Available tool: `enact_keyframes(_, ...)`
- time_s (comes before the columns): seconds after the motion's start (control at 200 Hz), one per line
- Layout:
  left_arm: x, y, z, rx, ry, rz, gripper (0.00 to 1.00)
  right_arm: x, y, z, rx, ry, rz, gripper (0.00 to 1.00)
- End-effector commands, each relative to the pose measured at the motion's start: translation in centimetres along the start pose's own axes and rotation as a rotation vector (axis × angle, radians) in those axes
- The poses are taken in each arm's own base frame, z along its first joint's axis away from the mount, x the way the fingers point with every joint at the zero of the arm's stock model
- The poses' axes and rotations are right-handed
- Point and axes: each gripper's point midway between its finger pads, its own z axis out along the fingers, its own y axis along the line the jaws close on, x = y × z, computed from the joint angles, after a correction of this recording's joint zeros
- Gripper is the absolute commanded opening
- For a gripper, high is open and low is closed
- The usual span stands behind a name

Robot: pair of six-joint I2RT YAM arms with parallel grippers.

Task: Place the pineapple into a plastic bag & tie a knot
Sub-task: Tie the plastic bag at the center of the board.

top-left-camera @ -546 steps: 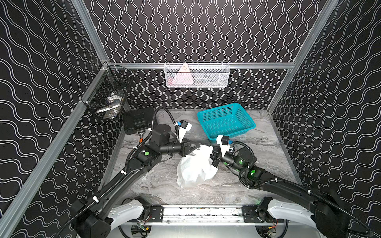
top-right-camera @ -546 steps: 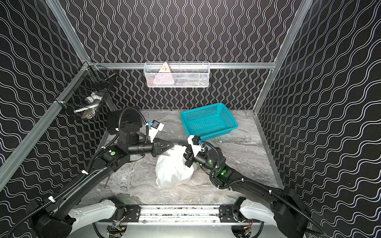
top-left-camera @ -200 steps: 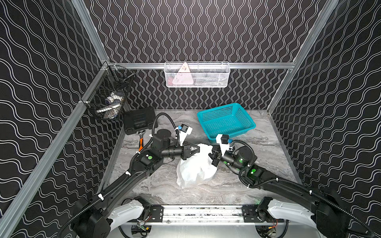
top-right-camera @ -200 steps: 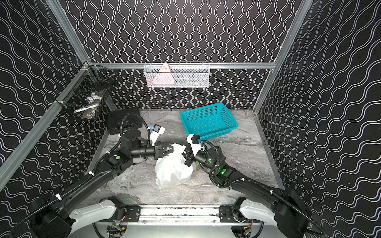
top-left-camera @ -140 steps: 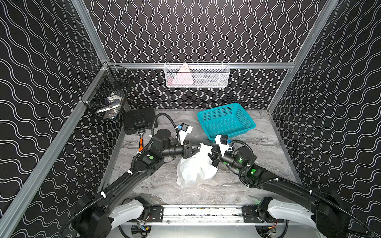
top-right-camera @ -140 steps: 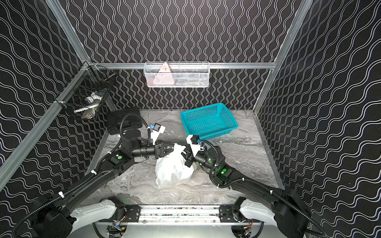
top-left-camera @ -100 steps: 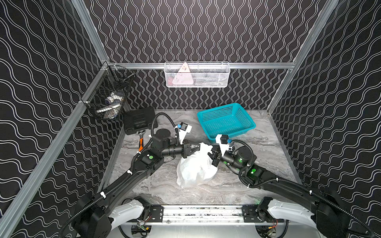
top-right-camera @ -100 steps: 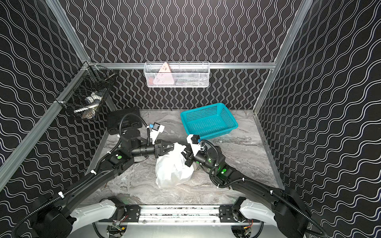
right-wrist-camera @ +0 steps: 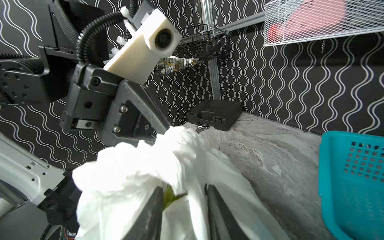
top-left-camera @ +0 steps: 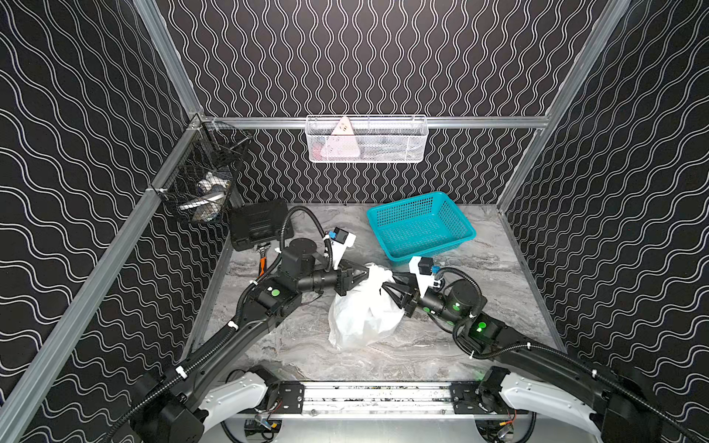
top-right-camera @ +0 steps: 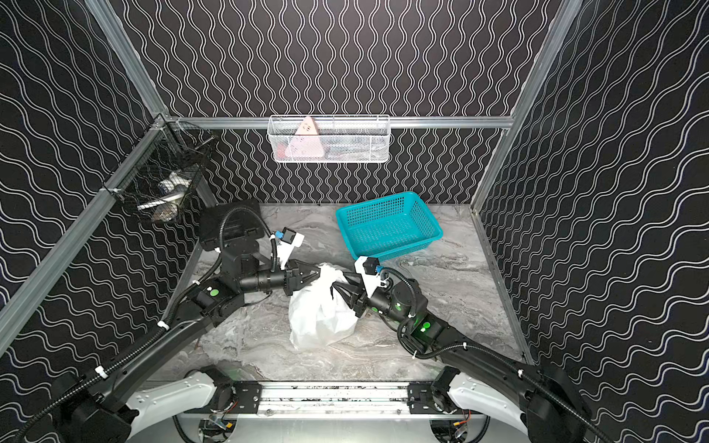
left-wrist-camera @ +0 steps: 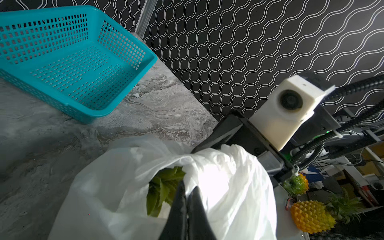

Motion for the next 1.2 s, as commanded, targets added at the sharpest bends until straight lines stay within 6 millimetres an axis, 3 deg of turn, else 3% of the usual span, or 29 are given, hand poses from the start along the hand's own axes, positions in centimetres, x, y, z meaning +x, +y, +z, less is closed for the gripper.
enact_keyframes(0.0, -0.5, 0.1, -0.1, -0.015, -0.012, 0.034, 0.00, 0.7, -0.7, -0.9, 0.048, 0.040, -0.002, 0.41)
enact_keyframes(0.235, -0.7, -0.1, 0.0, 0.004, -0.021, 0.026, 0.00, -1.0, 1.0, -4.0, 0.060, 0.079, 0.108, 0.41)
enact_keyframes(0.34, -1.0, -0.2, 0.0, 0.001, -0.024, 0.034, 0.00, -0.8, 3.2, -4.7, 0.039, 0.144, 0.185, 0.38)
enact_keyframes(0.44, -1.2, -0.1, 0.2, 0.004, -0.027, 0.031, 0.00, -0.2, 5.2, -4.2, 0.006, 0.224, 0.261, 0.39)
enact_keyframes(0.525, -1.2, -0.2, 0.4, 0.013, -0.032, 0.021, 0.00, 0.8, 5.9, -3.5, -0.004, 0.291, 0.287, 0.50)
enact_keyframes(0.616, -1.3, -0.3, 0.3, 0.018, -0.039, 0.018, 0.00, 2.3, 6.3, -2.7, -0.024, 0.332, 0.302, 0.55)
enact_keyframes(0.801, -1.3, -0.5, 0.1, 0.017, -0.038, 0.020, 0.00, 3.8, 6.6, -1.0, -0.051, 0.335, 0.321, 0.53)
enact_keyframes(0.921, -1.2, -0.5, 0.0, 0.016, -0.034, 0.021, 0.00, 3.9, 6.1, -0.3, -0.021, 0.329, 0.316, 0.39)
enact_keyframes(1.081, -0.8, -0.2, -0.6, -0.041, 0.010, 0.059, 0.00, 3.9, 3.5, -1.5, 0.123, 0.300, 0.286, 0.00)
enact_keyframes(1.196, -1.4, 0.6, -2.2, -0.155, 0.046, 0.129, 0.00, 4.5, 0.4, -4.0, 0.298, 0.314, 0.226, 0.00)
